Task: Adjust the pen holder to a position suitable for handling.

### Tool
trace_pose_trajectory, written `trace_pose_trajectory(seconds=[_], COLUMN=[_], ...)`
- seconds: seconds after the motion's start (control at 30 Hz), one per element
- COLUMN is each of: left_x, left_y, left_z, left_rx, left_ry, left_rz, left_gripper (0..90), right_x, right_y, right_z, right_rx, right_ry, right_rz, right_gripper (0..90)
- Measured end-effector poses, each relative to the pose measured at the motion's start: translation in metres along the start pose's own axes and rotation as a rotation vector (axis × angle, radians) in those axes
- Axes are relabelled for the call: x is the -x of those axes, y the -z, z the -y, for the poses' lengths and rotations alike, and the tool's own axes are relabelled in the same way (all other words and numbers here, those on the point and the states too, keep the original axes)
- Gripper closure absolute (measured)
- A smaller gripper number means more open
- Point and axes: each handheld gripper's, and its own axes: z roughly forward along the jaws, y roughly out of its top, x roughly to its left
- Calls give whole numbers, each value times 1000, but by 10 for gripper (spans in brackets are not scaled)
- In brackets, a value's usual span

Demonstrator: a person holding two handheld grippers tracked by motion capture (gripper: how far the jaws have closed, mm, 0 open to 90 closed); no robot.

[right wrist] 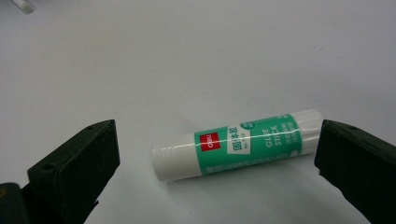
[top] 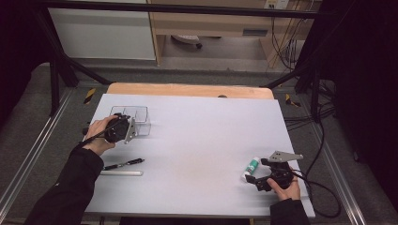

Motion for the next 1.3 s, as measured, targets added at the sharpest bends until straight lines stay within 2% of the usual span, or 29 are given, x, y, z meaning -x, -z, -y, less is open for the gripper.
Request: trace_pose_trajectory(seconds=[0.07,0.13,0.57,0.73,0.97,1.1,1.13,1.3], left_x=[0,-1,1,4,7,7,6,9], left_y=[-2,-2,3,8,12,15,17,21], left_z=[1,1,-1,1,1,1,1,1], left_rx=[2,-5,-12,10,12,16,18,28], left_ry=[-7,-38,-99,-110,-124,-129,-130,-143], left_rz=[5,12,25,35,44,62,85,122], left_gripper=[587,584,635,676,703,731,742,785], right_x=[0,0,0,0,0,0,-1,-1], right_y=[0,0,0,0,-1,-1,-1,-1], right_z=[0,0,0,0,0,0,0,0], right_rx=[-3,-3,-3,-3,-4,-8,-7,-6], right_ry=[-3,-3,-1,-2,-1,0,-1,-4], right_rz=[-1,-1,-5,-6,-5,-8,-8,-8], right_gripper=[4,4,4,4,4,4,4,4])
